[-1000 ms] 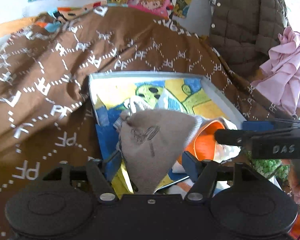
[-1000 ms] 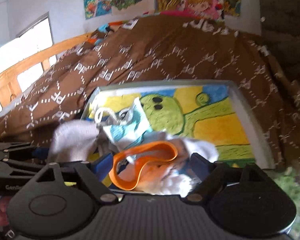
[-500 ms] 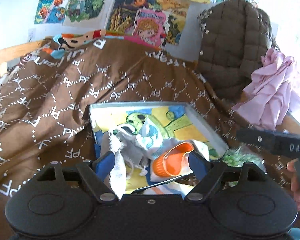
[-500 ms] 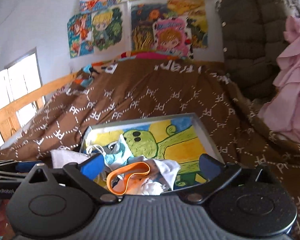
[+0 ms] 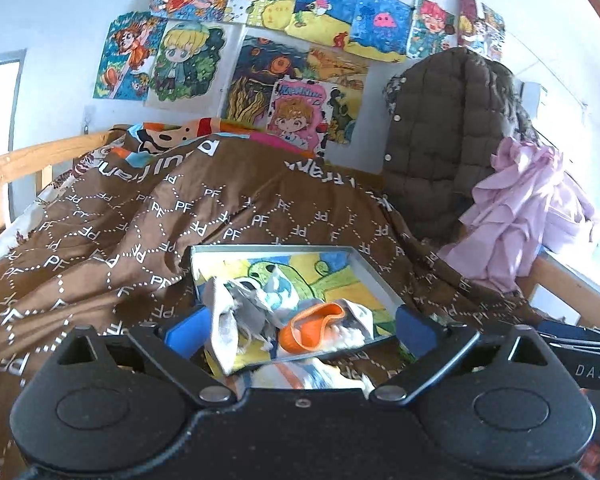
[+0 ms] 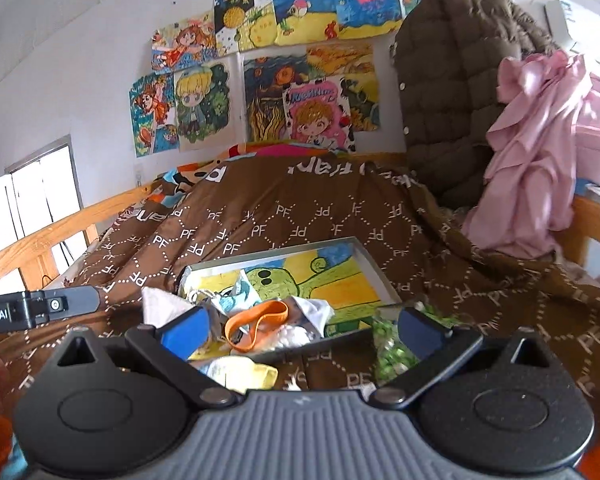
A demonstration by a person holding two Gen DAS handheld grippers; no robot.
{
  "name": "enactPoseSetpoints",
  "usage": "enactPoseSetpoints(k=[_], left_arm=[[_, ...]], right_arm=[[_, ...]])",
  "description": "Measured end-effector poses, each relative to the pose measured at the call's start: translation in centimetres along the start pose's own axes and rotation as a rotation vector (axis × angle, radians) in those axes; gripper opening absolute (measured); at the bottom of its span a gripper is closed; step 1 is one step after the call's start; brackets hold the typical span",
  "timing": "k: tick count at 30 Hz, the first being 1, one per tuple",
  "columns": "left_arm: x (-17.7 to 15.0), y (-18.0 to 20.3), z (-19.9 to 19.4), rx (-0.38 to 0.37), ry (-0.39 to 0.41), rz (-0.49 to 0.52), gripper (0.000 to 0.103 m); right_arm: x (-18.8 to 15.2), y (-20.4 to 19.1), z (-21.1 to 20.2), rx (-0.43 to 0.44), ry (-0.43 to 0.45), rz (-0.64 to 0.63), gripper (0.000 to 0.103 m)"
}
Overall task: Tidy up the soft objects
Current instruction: 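Withdraw both grippers from the tray back over the pile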
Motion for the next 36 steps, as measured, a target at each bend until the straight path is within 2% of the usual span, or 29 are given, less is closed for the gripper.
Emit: enactPoseSetpoints(k=[6,10,14,17,19,25,29,32,36], left_arm=[[-2.2,3.1,-2.3,0.076,-0.028,0.1,0.102],[-2.8,4.0,-3.1,0.082,-0.02,0.126,0.102],[-3.5,4.4,-2.7,0.08,-0.06,0.161,0.102],[-4.3,4.8,-1.9,0.095,-0.115,0.213,0.102],[-4.9,4.9,-1.4,0.119,-0.153,0.237,0.102],[-6.1,3.5,-0.1,0.204,-0.277,0.223,0.102],[-7.2,1.8,1.3,0.278,-0.433,0.186,0.102],[-7.9,0.7,2.1,0.275,-0.521,0.148,0.102],[-8.1,0.0,3.0,0.215,-0.591,0.118,0.102]], right_arm=[[-2.1,0.3,-3.6,-0.028,0.008,-0.054,0.103],[-3.2,0.4,-4.8,-0.06,-0.013,-0.078,0.103],[-4.4,0.6,-4.9,-0.088,-0.072,-0.088,0.103],[-5.6,0.6,-3.3,-0.163,-0.172,-0.115,0.103],[-6.1,1.1,-2.5,-0.184,-0.222,-0.102,0.103],[-7.2,1.7,-1.8,-0.185,-0.308,-0.064,0.103],[-8.0,1.4,-1.1,-0.161,-0.358,-0.091,0.103],[-8.4,0.7,-0.7,-0.136,-0.388,-0.118,0.103],[-9.0,-0.2,-0.1,-0.093,-0.434,-0.149,0.103]])
Point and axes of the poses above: each gripper's, at about its wrist camera, not at the fingertips, and z roughly the way its jaws point, y to its right, x to its top, the point moved 5 cm from there along z, roughly the way its jaws point, and after that the axes turned 10 degrees about -x, right-handed, at the moved point
